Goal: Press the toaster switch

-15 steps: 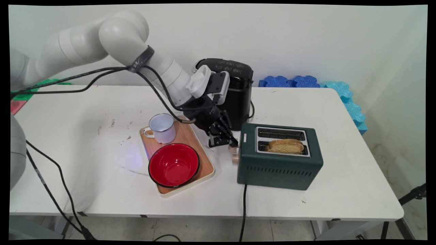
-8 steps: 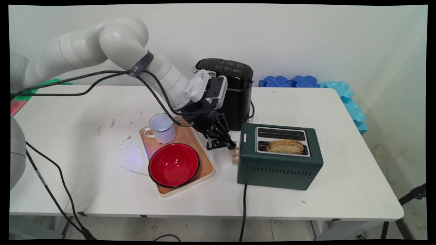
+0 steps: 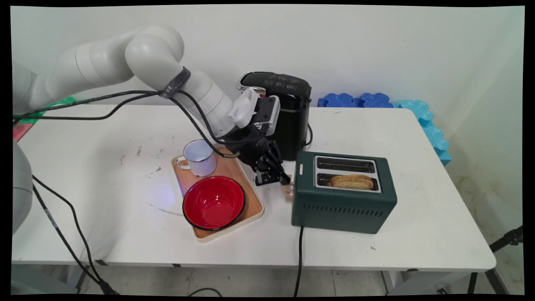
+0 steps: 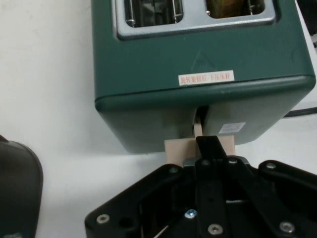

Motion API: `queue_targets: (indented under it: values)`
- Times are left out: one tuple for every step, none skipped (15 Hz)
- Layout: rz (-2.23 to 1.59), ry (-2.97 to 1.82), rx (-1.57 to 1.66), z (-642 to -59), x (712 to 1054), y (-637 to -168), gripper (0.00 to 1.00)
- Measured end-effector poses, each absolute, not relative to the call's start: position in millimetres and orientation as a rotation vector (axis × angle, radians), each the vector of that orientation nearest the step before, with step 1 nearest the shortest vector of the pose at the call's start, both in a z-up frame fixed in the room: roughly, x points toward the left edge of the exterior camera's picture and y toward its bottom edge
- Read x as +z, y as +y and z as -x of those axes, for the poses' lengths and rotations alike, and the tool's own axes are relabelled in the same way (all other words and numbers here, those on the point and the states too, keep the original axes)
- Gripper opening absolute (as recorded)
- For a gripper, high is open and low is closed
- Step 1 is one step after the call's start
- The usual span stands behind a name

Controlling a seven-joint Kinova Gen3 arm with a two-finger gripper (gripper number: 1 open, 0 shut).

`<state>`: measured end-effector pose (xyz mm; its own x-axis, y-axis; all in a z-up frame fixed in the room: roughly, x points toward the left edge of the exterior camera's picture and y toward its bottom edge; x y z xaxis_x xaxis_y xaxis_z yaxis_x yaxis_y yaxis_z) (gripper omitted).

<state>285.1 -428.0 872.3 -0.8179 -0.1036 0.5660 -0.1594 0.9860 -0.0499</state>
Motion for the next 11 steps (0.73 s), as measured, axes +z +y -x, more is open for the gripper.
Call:
queue_targets:
  values:
    - [-0.187, -2.535, 0.126, -284.8, 871.2, -428.3, 0.0]
    - [-0.191, -2.535, 0.126, -284.7, 870.2, -428.5, 0.0]
    - [-0.195, -2.535, 0.125, -284.4, 869.0, -429.1, 0.0]
    - [-0.199, -2.536, 0.124, -284.4, 867.9, -429.5, 0.0]
    - [-0.203, -2.536, 0.123, -284.4, 866.9, -429.9, 0.0]
    - [-0.206, -2.536, 0.122, -284.4, 866.1, -430.2, 0.0]
    - [-0.208, -2.537, 0.122, -284.5, 865.3, -430.4, 0.0]
    - [-0.21, -2.537, 0.121, -284.6, 864.6, -430.6, 0.0]
    - [-0.212, -2.537, 0.12, -284.9, 864.2, -430.5, 0.0]
    - [-0.212, -2.537, 0.12, -285.1, 864.0, -430.5, 0.0]
    - [-0.213, -2.537, 0.119, -285.4, 863.8, -430.2, 0.0]
